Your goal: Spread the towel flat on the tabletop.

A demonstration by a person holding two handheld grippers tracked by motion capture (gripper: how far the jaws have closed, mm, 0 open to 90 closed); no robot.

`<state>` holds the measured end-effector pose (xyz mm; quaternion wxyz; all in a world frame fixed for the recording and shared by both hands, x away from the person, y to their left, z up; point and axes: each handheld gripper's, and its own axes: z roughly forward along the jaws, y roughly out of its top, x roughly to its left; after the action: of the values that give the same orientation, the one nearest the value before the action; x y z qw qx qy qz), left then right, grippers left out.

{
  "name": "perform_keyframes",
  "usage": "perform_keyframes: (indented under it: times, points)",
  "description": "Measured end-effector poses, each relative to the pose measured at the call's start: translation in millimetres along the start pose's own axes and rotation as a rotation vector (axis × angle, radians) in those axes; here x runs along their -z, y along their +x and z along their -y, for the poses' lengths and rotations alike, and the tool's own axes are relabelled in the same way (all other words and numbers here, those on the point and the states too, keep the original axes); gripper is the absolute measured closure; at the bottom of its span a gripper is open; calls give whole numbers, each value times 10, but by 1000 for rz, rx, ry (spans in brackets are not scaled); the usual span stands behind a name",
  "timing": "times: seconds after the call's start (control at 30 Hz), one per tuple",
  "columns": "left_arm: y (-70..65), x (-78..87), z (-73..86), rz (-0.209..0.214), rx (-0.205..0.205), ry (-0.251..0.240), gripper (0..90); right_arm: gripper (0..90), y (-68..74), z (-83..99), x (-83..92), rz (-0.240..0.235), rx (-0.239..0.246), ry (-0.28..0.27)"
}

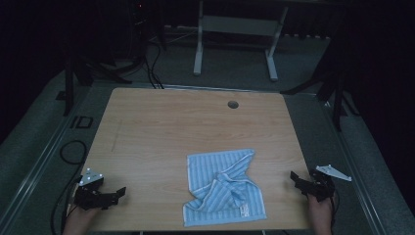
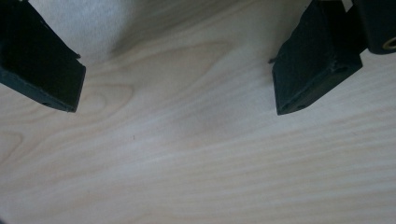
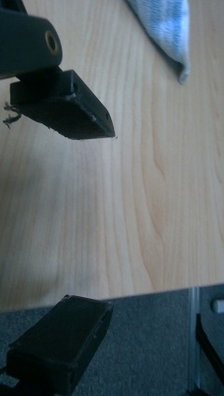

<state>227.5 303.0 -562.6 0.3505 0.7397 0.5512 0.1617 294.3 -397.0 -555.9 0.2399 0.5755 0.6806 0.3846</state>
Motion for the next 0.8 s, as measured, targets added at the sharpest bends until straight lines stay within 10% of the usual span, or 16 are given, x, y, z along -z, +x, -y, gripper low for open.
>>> perform_keyframes:
  times: [0.2,0.37,0.57,0.8]
  points:
    - [12,56,-16,36,8,26,26,134,6,3,-7,-64,36,29]
    - [-102,82,-37,25,-79,82,32,140,103,32,21,-129,143,80]
    - [-353,81,-114,76,-139,104,44,132,232,20,42,-325,211,150]
    - [-757,0,-275,191,-291,293,58,127,399,-103,49,-446,266,261]
